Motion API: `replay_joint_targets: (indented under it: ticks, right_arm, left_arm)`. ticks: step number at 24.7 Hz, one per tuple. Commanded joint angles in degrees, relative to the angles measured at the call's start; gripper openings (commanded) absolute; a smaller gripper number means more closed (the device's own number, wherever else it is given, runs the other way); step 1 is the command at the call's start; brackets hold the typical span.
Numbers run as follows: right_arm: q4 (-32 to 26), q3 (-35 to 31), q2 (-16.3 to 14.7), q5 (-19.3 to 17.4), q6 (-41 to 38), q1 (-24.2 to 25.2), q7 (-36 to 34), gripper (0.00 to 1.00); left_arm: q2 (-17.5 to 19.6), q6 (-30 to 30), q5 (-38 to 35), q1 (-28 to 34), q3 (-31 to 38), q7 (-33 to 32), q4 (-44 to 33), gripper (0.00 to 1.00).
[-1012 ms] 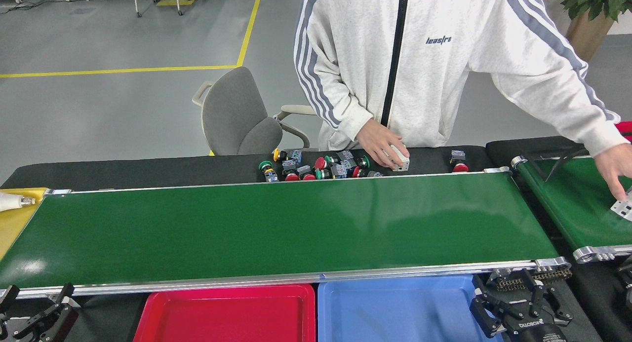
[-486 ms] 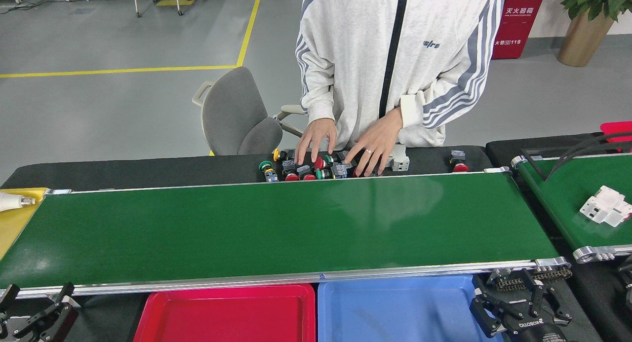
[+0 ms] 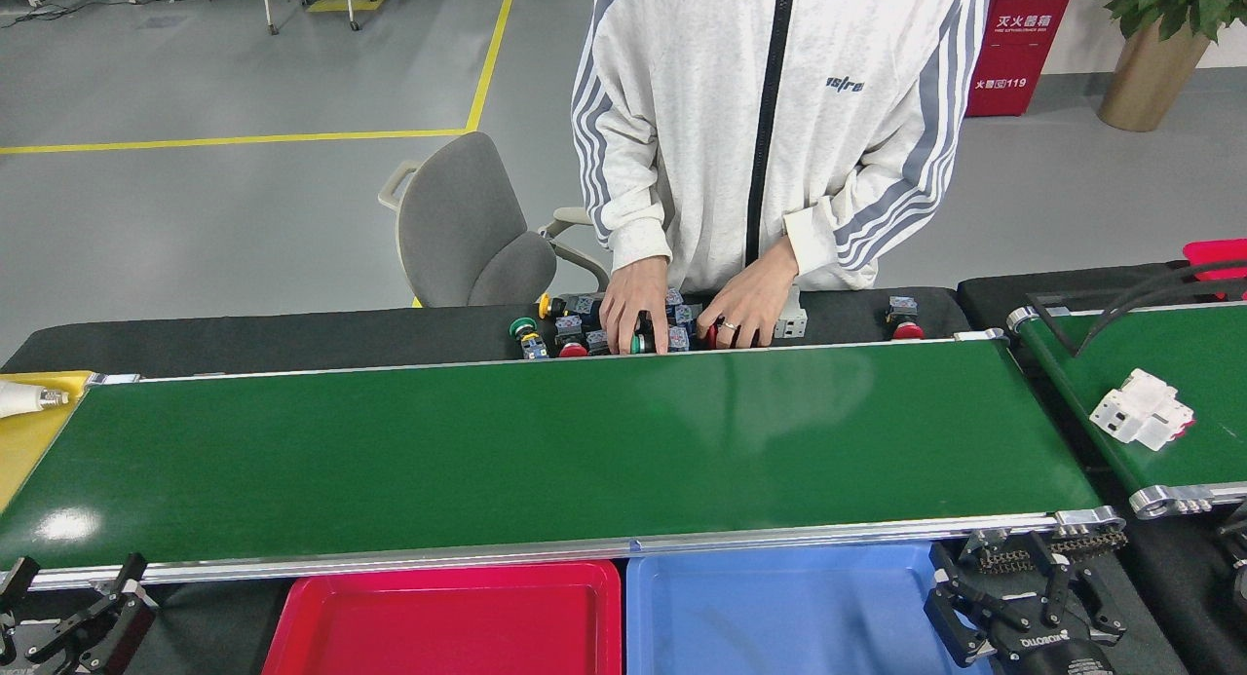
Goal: Pick switch part from conveyor to tray
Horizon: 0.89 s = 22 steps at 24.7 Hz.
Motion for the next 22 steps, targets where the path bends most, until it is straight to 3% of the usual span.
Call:
replay_joint_targets:
  ticks: [1, 22]
  right_arm:
    - [-0.5, -0.4, -0.1, -0.2, 0.2, -0.1, -0.5, 1.00]
    - [0.9, -3.8, -0.2, -0.3, 0.3, -1.0, 1.6, 1.00]
  left_arm:
    - [0.9, 0.1, 0.0, -0.3, 0.2, 0.0, -0.6, 1.00]
    - [1.0, 0.2, 0.0, -0.4, 0.6, 0.0, -0.6, 1.00]
